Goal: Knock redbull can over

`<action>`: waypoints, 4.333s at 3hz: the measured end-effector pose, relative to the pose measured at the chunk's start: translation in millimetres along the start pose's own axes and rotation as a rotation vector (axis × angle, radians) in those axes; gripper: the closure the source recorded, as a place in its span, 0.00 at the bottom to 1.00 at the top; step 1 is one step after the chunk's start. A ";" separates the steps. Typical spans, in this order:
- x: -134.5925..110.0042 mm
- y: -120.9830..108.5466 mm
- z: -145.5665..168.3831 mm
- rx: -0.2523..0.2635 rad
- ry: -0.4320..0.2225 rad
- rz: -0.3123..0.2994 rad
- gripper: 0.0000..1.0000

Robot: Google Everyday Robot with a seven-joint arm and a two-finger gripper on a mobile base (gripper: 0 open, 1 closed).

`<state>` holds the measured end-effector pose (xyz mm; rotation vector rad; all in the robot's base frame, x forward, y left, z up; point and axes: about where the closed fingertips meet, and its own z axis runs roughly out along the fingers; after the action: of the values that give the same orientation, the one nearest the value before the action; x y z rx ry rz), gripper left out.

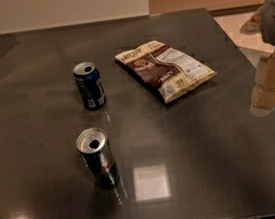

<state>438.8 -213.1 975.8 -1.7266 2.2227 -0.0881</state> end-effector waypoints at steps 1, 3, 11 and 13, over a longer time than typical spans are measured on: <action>-49.1 6.8 12.4 -0.028 -0.142 -0.053 0.00; -119.5 28.1 33.6 -0.109 -0.356 -0.139 0.00; -234.5 146.8 89.5 -0.381 -0.815 -0.295 0.00; -248.3 160.4 89.8 -0.431 -0.849 -0.316 0.00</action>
Offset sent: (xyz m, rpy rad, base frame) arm 0.0172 0.1454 -0.0106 0.3665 -0.0226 0.2736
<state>368.7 79.4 905.1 -1.8171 1.3910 0.9304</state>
